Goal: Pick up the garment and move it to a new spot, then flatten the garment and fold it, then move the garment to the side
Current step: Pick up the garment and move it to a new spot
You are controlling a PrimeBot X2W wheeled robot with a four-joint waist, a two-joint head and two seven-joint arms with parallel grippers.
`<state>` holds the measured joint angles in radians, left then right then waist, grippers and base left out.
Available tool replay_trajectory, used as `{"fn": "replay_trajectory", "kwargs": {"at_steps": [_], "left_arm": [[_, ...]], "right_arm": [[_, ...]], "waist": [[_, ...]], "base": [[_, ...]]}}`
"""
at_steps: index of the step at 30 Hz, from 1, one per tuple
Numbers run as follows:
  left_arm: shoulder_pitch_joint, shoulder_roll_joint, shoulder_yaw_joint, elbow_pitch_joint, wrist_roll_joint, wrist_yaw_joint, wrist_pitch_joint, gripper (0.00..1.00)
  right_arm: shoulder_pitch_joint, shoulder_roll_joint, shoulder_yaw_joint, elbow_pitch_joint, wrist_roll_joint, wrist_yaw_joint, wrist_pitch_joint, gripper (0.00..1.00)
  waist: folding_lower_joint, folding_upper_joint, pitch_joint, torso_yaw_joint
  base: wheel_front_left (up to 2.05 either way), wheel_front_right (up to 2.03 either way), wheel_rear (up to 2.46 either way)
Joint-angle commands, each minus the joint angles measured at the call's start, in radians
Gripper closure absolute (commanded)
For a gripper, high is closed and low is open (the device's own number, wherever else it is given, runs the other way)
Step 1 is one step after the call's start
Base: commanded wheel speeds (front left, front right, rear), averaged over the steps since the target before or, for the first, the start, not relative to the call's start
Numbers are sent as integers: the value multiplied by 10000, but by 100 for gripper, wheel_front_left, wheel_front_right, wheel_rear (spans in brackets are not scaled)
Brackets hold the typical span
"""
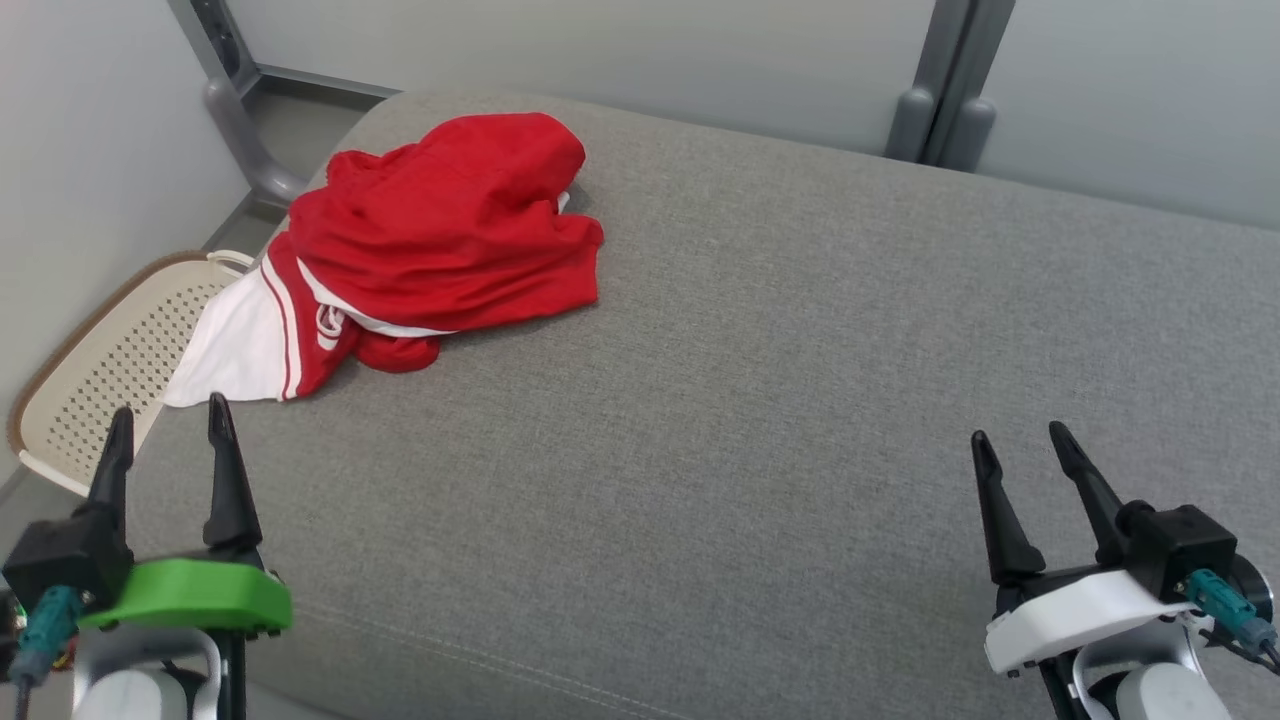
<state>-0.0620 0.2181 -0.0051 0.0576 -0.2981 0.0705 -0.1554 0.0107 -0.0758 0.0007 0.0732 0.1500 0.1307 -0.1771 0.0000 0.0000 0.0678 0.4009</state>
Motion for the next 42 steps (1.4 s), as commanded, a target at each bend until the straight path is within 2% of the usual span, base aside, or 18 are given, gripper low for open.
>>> {"fn": "replay_trajectory", "kwargs": {"at_steps": [1, 12, 19, 29, 42], "left_arm": [[-541, 134, 17, 28, -24, -63, -45, 0], [-3643, 941, 432, 759, -389, -448, 14, 0], [-5366, 1431, 516, 1547, -558, -710, 333, 0], [-7104, 1625, 228, 3947, -876, -1154, 854, 0], [-7674, 1437, -63, 7274, -1632, -1764, 1474, 0]], "right_arm": [[-208, -180, -119, -165, -88, 1, 65, 0], [-668, -1116, -959, -1205, -23, -1, 373, 0], [-812, -1412, -1569, -1895, 28, -3, 518, 0], [-1019, -1632, -1902, -2385, 170, -3, 613, 0], [-1103, -1720, -1900, -2507, 163, -4, 718, 0]], "waist": [[0, 0, 557, -495], [0, 0, 2589, -2117], [0, 0, 3717, -2774], [0, 0, 4637, -3006], [0, 0, 4828, -3029]], "base": [[0, 0, 0], [0, 0, 0], [0, 0, 0], [0, 0, 0], [0, 0, 0]]}}
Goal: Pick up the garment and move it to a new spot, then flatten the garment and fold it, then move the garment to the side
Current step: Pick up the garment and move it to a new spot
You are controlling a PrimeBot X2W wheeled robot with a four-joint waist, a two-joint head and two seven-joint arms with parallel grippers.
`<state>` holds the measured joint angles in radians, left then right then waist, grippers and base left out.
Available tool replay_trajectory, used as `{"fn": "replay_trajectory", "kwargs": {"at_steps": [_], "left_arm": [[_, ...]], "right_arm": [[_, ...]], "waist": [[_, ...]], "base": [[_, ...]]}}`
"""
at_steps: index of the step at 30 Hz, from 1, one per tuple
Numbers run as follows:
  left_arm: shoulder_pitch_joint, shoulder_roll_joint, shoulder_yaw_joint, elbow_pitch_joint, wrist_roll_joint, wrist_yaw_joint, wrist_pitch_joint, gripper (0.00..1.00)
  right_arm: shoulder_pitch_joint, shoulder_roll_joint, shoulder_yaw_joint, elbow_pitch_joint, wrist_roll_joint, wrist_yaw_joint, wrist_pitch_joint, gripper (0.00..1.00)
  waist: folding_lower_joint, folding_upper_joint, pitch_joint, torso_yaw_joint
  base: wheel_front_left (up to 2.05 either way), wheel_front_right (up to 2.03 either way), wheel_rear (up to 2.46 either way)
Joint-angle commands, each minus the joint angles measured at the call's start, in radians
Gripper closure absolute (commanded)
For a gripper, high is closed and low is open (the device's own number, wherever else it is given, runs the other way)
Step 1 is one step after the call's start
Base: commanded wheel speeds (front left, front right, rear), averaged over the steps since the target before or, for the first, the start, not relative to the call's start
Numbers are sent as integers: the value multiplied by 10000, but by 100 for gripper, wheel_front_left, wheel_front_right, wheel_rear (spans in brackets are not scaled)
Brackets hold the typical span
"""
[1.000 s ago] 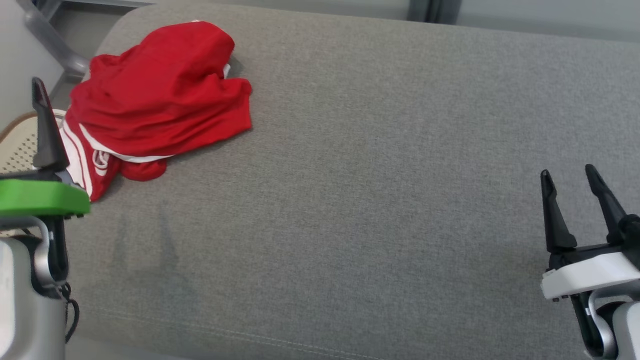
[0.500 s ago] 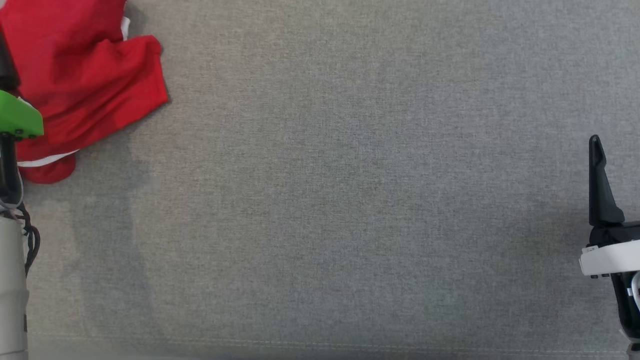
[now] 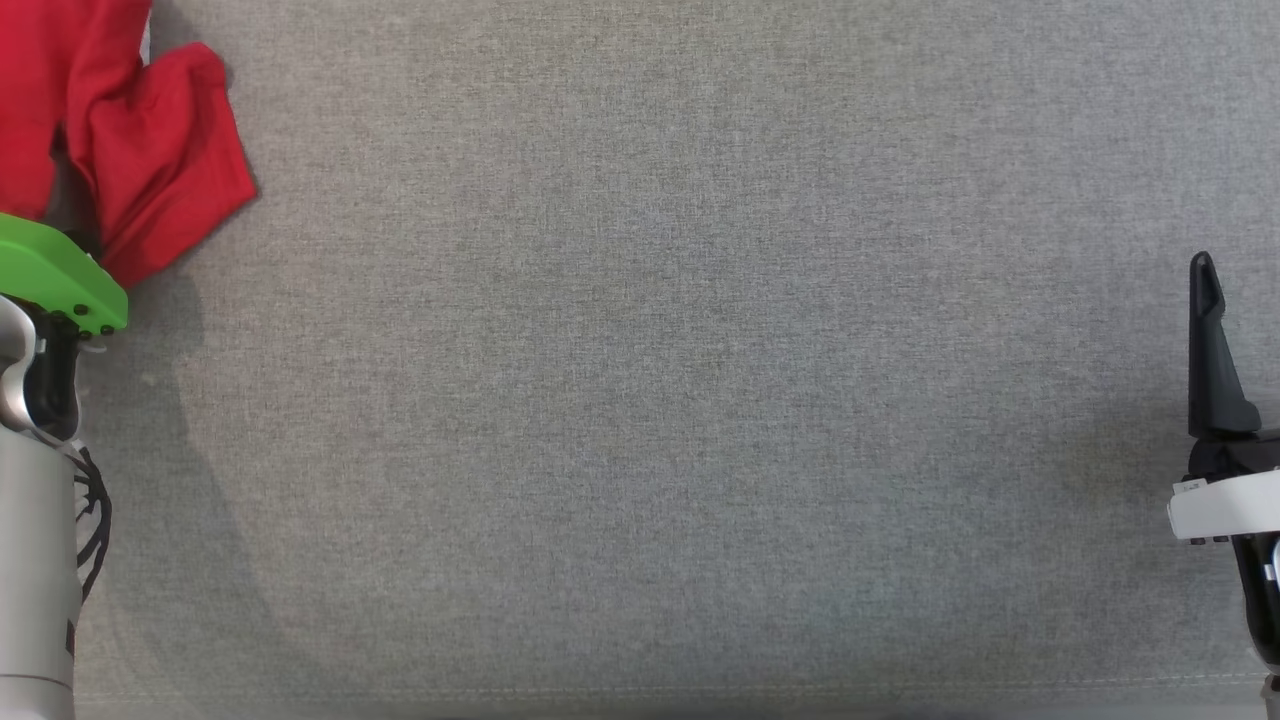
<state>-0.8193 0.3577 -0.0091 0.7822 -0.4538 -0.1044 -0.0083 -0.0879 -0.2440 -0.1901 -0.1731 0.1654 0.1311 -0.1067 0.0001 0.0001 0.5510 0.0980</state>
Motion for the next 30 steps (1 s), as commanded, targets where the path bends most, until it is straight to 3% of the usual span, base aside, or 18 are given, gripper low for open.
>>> {"fn": "replay_trajectory", "kwargs": {"at_steps": [1, 2, 3, 17, 24, 30], "left_arm": [[-161, 70, -93, 186, -80, -61, 50, 53], [-210, 106, -136, 286, -77, -81, 10, 94], [-250, 165, -177, 405, -64, -96, -58, 100], [-786, 958, -539, 527, 155, -217, -1058, 100], [-901, 1293, -758, -313, 312, -231, -1278, 100], [-1149, 1497, -1067, -1872, 663, -11, -928, 100]], "right_arm": [[-131, -10, 34, -49, -17, -8, 21, 0], [-143, 8, 59, -46, -35, -8, 26, 0], [-146, 18, 87, -9, -43, -8, 17, 0], [-198, 434, 494, 787, 28, -6, -394, 0], [-202, 685, 667, 1250, 70, -6, -677, 0], [-154, 958, 713, 1712, 90, -8, -931, 0]], "waist": [[-1, -1, -15, -6], [-1, -1, -30, -17], [-1, -1, -75, -28], [-1, -1, -1198, -198], [-1, -1, -1720, -480], [-1, -1, -2303, -887]], "base": [[0, 0, 0], [0, 0, 0], [0, 0, 0], [0, 0, 0], [0, 0, 0], [0, 0, 0]]}}
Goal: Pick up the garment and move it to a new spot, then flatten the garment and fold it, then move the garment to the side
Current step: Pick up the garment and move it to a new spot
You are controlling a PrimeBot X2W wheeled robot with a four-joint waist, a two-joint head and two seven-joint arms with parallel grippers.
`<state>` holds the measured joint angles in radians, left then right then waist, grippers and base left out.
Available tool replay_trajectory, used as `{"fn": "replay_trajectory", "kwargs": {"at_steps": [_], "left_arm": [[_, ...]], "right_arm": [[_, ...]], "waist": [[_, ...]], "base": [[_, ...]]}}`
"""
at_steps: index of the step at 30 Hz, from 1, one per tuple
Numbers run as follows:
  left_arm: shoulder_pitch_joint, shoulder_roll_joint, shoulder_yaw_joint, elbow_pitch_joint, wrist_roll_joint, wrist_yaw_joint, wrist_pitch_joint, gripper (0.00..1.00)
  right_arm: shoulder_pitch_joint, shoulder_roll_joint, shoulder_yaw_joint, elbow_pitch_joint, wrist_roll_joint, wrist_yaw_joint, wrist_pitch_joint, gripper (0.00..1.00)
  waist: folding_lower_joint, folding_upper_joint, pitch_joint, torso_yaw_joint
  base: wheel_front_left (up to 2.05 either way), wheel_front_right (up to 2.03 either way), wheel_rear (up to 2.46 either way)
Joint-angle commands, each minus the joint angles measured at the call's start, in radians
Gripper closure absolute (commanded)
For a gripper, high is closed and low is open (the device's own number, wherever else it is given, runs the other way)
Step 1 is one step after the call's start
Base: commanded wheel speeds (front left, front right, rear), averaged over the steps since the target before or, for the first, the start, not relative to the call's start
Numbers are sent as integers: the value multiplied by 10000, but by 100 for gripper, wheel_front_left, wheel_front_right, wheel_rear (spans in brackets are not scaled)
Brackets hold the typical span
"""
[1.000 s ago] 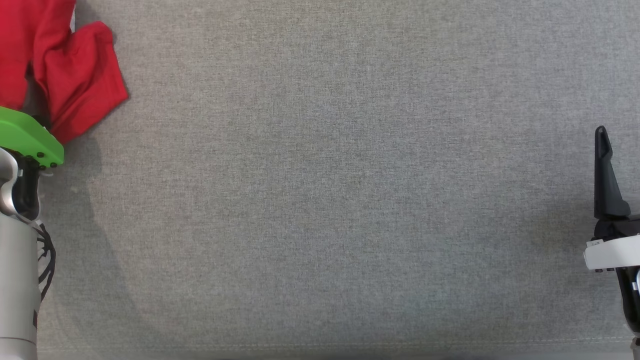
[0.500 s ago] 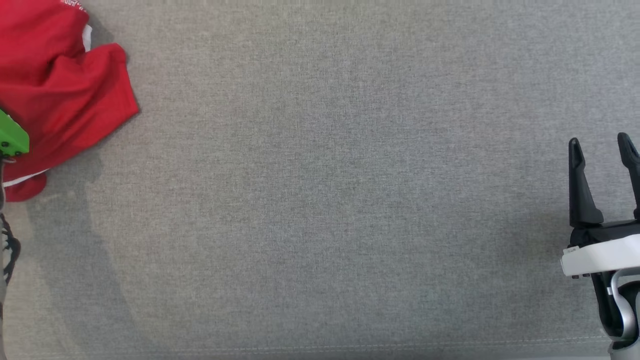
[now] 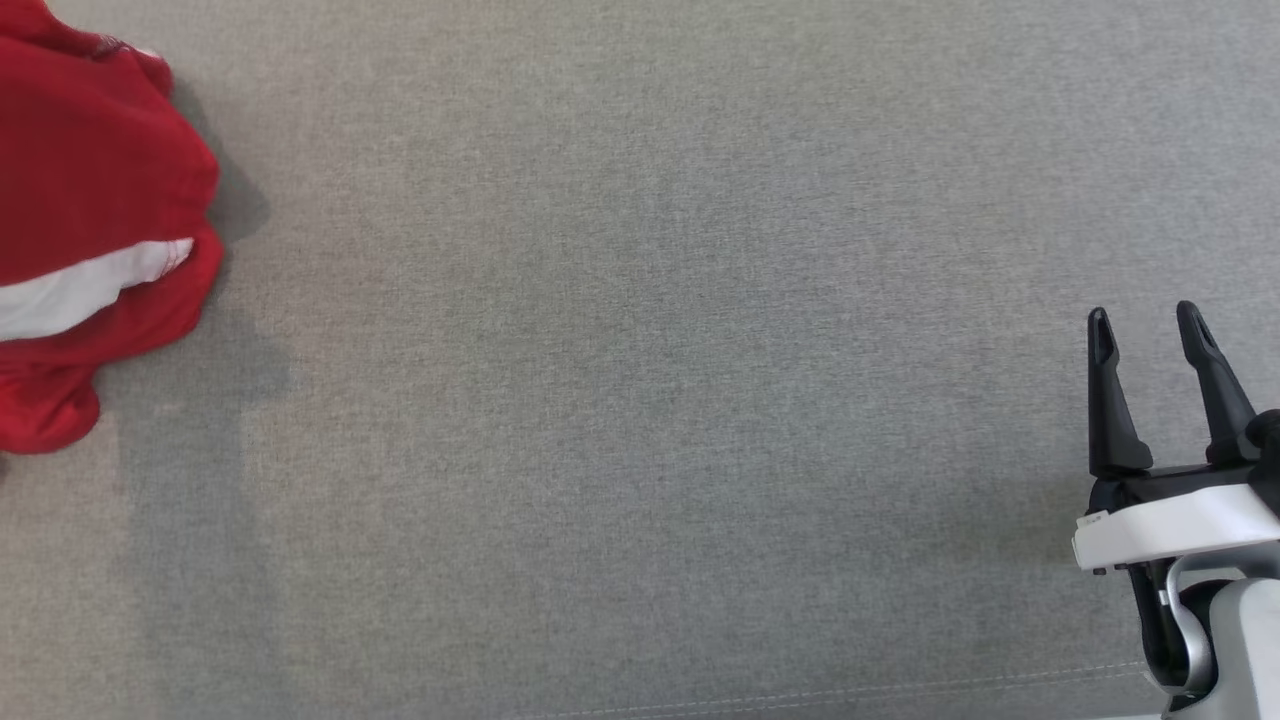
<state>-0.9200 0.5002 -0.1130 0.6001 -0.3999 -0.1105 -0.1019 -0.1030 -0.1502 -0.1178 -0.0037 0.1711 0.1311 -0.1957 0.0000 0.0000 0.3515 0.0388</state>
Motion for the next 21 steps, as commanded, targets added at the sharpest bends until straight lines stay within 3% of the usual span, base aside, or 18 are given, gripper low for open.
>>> {"fn": "replay_trajectory", "kwargs": {"at_steps": [1, 12, 21], "left_arm": [[-190, 105, -99, -409, 176, 69, 158, 100], [-1318, -373, -1142, -3732, 381, 108, 2115, 100], [-2269, -1461, -2620, -3835, 294, -89, 2618, 100]], "right_arm": [[-14, 60, 10, 116, 40, -6, -102, 0], [-229, 538, 249, 928, 166, -6, -515, 0], [-461, 751, 404, 1414, 315, -8, -685, 0]], "waist": [[0, 0, -403, -383], [0, 0, -830, -1633], [0, 0, -736, -2828]], "base": [[0, 0, 0], [0, 0, 0], [0, 0, 0]]}}
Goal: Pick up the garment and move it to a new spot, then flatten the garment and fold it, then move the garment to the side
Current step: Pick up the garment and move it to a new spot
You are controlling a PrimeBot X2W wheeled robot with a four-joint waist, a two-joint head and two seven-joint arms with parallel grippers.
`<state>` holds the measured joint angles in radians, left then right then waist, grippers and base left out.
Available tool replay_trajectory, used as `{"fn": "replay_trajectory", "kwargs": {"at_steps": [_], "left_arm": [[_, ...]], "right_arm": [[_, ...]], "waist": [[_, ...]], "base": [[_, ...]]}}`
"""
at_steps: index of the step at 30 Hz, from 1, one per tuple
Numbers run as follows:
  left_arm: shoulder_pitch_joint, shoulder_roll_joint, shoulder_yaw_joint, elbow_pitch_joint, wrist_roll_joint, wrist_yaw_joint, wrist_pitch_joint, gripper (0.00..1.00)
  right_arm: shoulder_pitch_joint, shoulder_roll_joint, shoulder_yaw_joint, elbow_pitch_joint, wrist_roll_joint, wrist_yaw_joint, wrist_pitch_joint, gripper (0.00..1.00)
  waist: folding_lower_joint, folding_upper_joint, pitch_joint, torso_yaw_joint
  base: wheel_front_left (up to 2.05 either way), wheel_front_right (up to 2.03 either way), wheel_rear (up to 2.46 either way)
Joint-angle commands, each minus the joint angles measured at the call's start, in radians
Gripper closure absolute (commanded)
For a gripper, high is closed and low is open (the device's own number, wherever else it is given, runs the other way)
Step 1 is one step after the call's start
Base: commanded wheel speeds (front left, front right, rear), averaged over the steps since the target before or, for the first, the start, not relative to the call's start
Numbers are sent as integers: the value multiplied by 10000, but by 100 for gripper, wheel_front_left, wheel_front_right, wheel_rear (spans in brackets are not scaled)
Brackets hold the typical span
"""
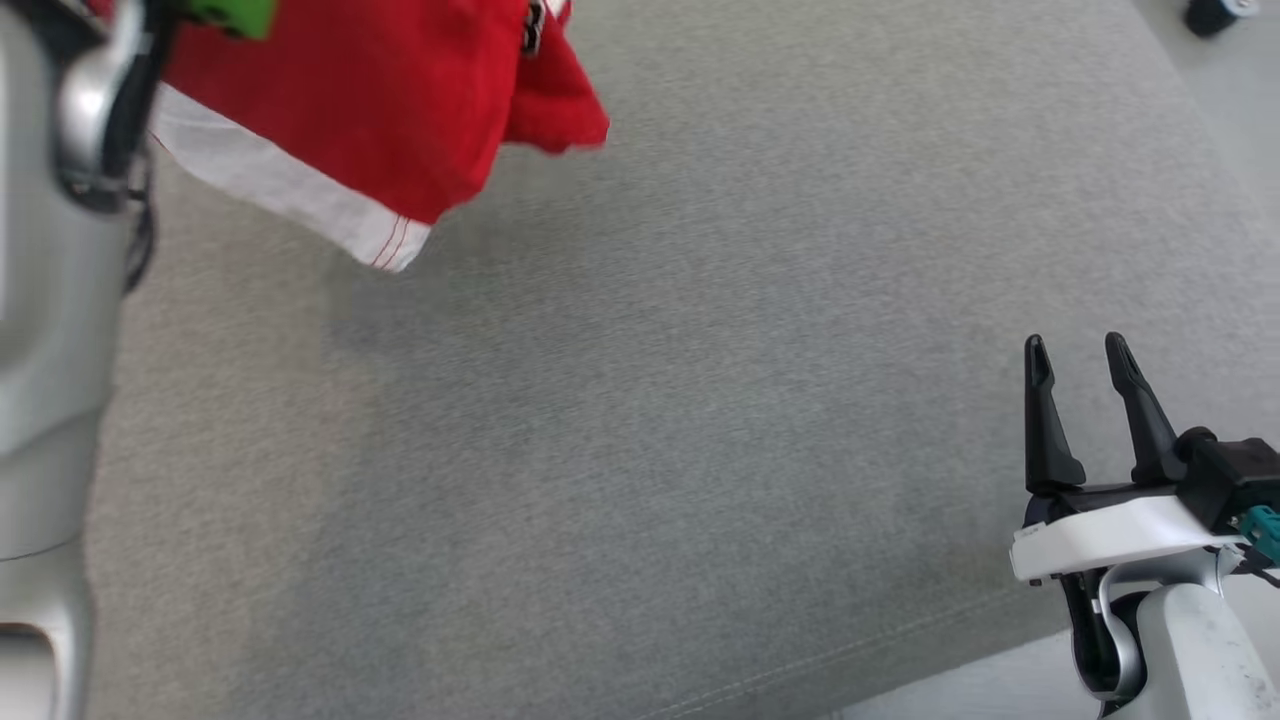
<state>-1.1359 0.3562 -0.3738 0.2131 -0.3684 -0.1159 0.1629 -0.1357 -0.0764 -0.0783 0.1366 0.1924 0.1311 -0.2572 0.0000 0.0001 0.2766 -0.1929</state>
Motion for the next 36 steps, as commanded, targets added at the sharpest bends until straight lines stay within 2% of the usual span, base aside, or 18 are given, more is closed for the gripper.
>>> {"fn": "replay_trajectory", "kwargs": {"at_steps": [1, 5, 11, 18, 23, 26, 31, 36], "left_arm": [[-132, -198, -187, 118, -81, -44, -73, 100], [187, -751, -809, 542, -192, -80, -372, 100], [1493, -1408, -1335, 1330, -462, -18, -1046, 100], [3547, -1788, -1871, 2375, -612, 158, -1769, 100], [4355, -2002, -2263, 2928, -611, 112, -2219, 100], [4579, -2122, -2355, 3095, -540, 188, -2619, 0], [4677, -2107, -2318, 2996, -482, 284, -3226, 0], [4946, -1815, -2011, 2659, -599, 551, -3714, 0]], "right_arm": [[-153, 38, 56, 55, 114, -8, -79, 0], [-180, 96, 180, 152, 98, -6, -91, 0], [-175, 179, 218, 69, 92, -8, -90, 0], [-137, 200, 331, 64, 92, -8, -92, 0], [-120, 204, 424, 111, 55, -8, -93, 0], [-46, 184, 435, 147, -4, -8, -93, 0], [89, 140, 425, 121, -64, -8, -94, 0], [230, 85, 498, 49, -114, -8, -93, 0]], "waist": [[0, -1, 36, -622], [0, -1, 60, -891], [0, -1, 25, -917], [0, -1, -33, -813], [0, -1, -116, -691], [0, -1, -298, -571], [0, -1, -630, -252], [0, -1, -944, 179]], "base": [[0, 0, 0], [0, 0, 0], [0, 0, 0], [0, 0, 0], [0, 0, 0], [0, 0, 0], [0, 0, 0], [0, 0, 0]]}}
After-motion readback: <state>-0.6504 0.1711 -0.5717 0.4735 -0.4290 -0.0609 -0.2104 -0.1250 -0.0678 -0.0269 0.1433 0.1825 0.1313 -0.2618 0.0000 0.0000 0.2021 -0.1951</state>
